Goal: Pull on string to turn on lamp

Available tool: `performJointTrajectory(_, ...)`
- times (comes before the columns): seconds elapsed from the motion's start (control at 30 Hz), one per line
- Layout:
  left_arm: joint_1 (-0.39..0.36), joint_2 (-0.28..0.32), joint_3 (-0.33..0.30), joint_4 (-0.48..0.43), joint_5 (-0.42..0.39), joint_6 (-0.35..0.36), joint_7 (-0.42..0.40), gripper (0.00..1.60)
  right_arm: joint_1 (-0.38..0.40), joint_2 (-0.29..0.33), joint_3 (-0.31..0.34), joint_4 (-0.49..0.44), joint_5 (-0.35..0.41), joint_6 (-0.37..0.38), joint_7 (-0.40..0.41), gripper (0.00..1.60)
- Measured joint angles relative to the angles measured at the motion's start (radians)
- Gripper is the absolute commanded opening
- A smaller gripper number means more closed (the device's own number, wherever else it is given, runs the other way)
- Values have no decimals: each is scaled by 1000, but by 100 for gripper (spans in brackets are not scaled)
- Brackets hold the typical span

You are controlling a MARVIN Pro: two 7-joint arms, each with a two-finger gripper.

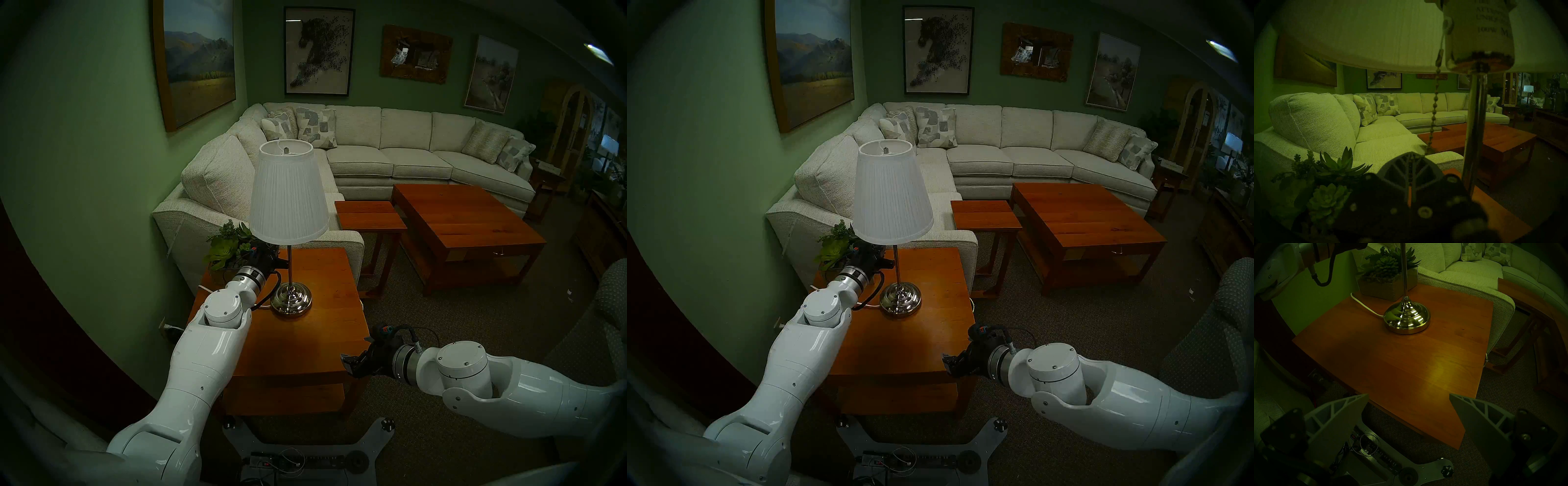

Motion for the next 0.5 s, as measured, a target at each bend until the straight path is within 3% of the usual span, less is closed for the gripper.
performJointTrajectory(0.5, 74, 19, 0, -36, -14, 61, -33, 0, 0, 0, 0, -1, 0, 0, 0, 160)
